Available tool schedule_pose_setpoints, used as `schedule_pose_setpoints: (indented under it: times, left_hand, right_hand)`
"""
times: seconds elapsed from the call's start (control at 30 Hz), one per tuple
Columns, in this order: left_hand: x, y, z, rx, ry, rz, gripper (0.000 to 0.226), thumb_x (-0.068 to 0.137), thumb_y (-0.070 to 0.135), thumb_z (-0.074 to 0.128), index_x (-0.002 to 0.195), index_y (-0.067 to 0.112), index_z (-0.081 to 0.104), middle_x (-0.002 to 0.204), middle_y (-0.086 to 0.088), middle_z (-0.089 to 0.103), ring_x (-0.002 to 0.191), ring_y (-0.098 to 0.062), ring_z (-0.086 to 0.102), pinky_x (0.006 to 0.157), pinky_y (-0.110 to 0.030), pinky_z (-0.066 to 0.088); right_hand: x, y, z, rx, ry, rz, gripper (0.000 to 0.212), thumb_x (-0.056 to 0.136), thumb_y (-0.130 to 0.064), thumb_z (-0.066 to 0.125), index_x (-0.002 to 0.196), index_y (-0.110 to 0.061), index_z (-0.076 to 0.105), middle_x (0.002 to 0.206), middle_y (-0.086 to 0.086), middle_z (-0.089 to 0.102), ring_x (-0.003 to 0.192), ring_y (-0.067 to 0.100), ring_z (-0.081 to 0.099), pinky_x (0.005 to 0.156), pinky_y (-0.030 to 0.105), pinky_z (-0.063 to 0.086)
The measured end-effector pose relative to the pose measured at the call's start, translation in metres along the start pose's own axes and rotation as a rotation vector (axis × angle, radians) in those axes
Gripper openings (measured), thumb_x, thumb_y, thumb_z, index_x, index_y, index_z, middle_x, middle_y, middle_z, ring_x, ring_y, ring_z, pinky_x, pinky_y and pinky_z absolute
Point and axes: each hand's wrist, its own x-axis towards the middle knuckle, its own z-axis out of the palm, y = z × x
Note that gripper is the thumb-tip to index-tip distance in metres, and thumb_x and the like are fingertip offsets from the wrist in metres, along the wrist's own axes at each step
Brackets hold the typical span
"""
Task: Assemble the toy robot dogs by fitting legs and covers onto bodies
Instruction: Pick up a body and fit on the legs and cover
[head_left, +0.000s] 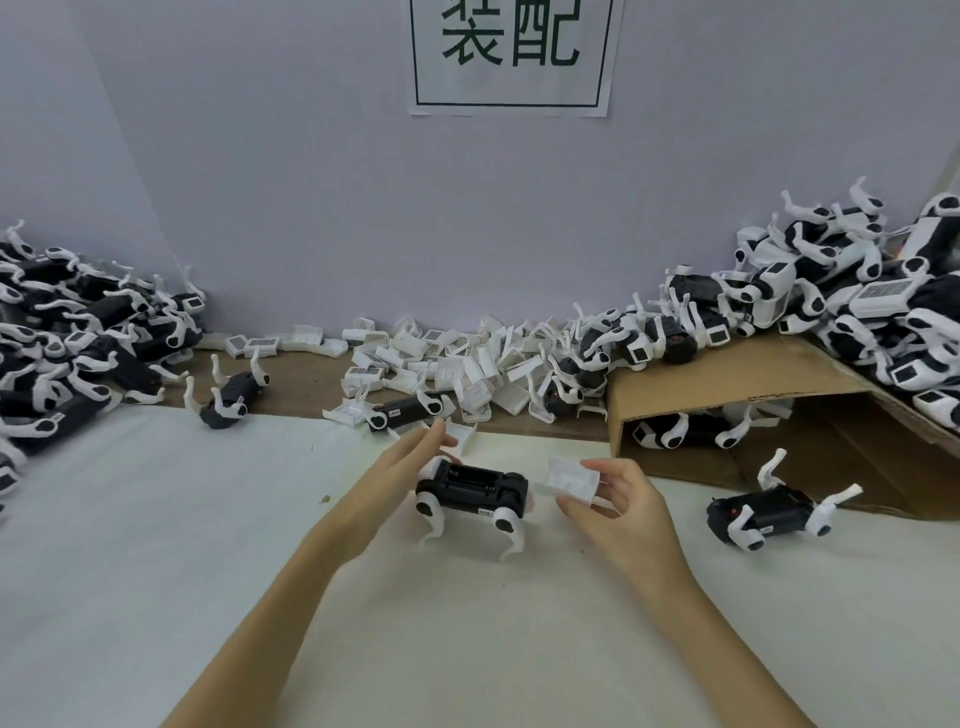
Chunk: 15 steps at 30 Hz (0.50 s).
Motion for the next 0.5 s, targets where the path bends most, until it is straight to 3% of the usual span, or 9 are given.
schedule_pose_setpoints:
  times: [0.07, 0.13, 0.2, 0.27, 0.37, 0.43, 0.5]
  left_hand:
    - [-0.003, -0.004, -0.017, 0.076, -0.12, 0.039, 0.069, 0.075, 0.098, 0.053, 0.129, 0.055, 0.063, 0.135, 0.023, 0.066, 0.126, -0.005, 0.062, 0.109, -0.036, 0.041]
    - [-0.006, -0.011, -0.029, 0.129, -0.206, 0.081, 0.064, 0.083, 0.077, 0.07, 0.141, 0.056, 0.054, 0.139, 0.022, 0.064, 0.106, -0.009, 0.069, 0.101, -0.032, 0.048]
    - [-0.007, -0.015, -0.033, 0.118, -0.275, 0.095, 0.066, 0.086, 0.045, 0.08, 0.146, 0.053, 0.052, 0.122, 0.016, 0.074, 0.083, -0.011, 0.066, 0.084, -0.019, 0.051]
    - [-0.006, -0.017, -0.032, 0.078, -0.284, 0.082, 0.065, 0.086, 0.029, 0.084, 0.143, 0.046, 0.057, 0.102, 0.006, 0.078, 0.078, -0.011, 0.066, 0.078, -0.013, 0.05]
    - [-0.005, -0.017, -0.03, 0.06, -0.24, 0.077, 0.06, 0.082, 0.032, 0.086, 0.136, 0.042, 0.064, 0.099, 0.004, 0.077, 0.075, -0.009, 0.065, 0.074, -0.011, 0.049]
    - [-0.006, -0.016, -0.028, 0.073, -0.233, 0.08, 0.06, 0.08, 0.033, 0.087, 0.135, 0.043, 0.065, 0.1, 0.007, 0.077, 0.07, -0.007, 0.063, 0.071, -0.01, 0.047]
    - [-0.007, -0.015, -0.024, 0.09, -0.231, 0.09, 0.058, 0.081, 0.029, 0.088, 0.133, 0.042, 0.066, 0.098, 0.012, 0.077, 0.065, -0.005, 0.061, 0.068, -0.008, 0.045]
  right_hand:
    - [0.001, -0.002, -0.002, 0.062, -0.014, 0.006, 0.045, 0.083, -0.001, 0.084, 0.117, -0.019, 0.062, 0.113, -0.01, 0.077, 0.106, -0.001, 0.071, 0.077, 0.016, 0.056]
    - [0.003, -0.005, -0.003, 0.113, -0.024, 0.032, 0.047, 0.082, 0.001, 0.084, 0.117, -0.018, 0.06, 0.112, -0.014, 0.078, 0.107, 0.002, 0.072, 0.079, 0.018, 0.056]
    - [0.004, -0.007, -0.001, 0.148, -0.027, 0.049, 0.046, 0.082, -0.002, 0.085, 0.117, -0.019, 0.061, 0.108, -0.01, 0.079, 0.102, 0.008, 0.074, 0.081, 0.022, 0.057]
    - [0.003, -0.009, 0.001, 0.186, -0.044, 0.036, 0.037, 0.086, -0.01, 0.083, 0.117, -0.02, 0.065, 0.106, -0.005, 0.079, 0.096, 0.014, 0.075, 0.082, 0.027, 0.059]
    - [0.002, -0.012, 0.004, 0.269, -0.082, 0.052, 0.015, 0.099, -0.019, 0.068, 0.113, -0.016, 0.07, 0.095, 0.002, 0.075, 0.085, 0.02, 0.068, 0.072, 0.026, 0.057]
    - [0.0, -0.015, 0.007, 0.339, -0.101, 0.084, 0.021, 0.104, -0.02, 0.057, 0.119, -0.014, 0.07, 0.087, 0.007, 0.064, 0.077, 0.018, 0.06, 0.067, 0.028, 0.054]
    - [-0.002, -0.019, 0.007, 0.292, -0.104, 0.02, 0.029, 0.105, -0.021, 0.054, 0.131, -0.028, 0.065, 0.078, 0.004, 0.058, 0.069, 0.016, 0.056, 0.065, 0.031, 0.053]
